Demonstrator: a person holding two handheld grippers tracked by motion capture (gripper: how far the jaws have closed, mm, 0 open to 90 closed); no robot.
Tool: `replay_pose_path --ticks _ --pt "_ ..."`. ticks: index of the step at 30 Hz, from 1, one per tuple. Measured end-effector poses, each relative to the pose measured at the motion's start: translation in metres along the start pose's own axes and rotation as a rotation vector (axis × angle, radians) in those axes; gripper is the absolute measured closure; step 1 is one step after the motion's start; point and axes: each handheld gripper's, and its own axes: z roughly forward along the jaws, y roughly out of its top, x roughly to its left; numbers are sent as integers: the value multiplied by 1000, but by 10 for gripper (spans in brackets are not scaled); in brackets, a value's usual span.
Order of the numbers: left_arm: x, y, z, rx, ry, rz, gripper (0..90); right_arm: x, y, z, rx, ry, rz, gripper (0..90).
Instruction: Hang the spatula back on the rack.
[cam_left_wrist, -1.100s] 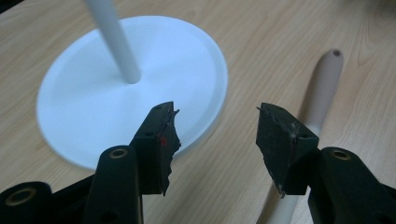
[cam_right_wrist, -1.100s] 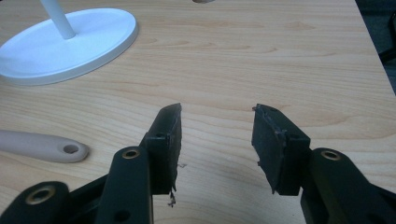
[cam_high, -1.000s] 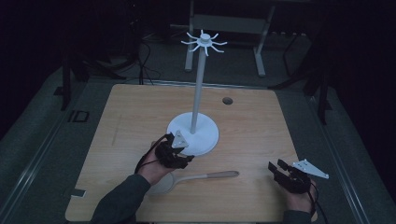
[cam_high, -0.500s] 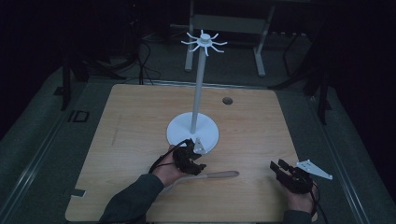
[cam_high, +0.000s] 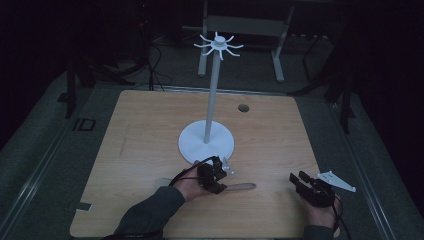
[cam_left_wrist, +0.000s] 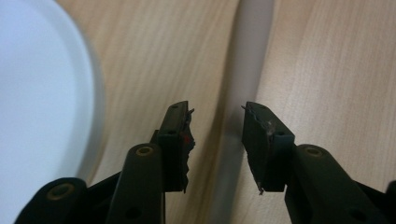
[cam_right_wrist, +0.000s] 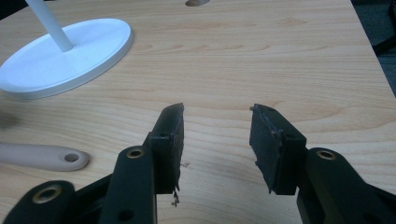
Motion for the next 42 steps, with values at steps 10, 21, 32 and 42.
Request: replay_pose_path --ticks 10,21,32,42 --pt "-3 0 8 69 -47 37 734 -1 0 0 1 1 8 541" --pt "3 -17 -4 104 -59 38 760 -2 -1 -1 2 3 13 542" --pt "5 -14 -2 202 -67 34 742 0 -1 0 8 8 14 541" --pt "7 -6 5 239 -89 39 728 -1 -1 -1 9 8 22 542"
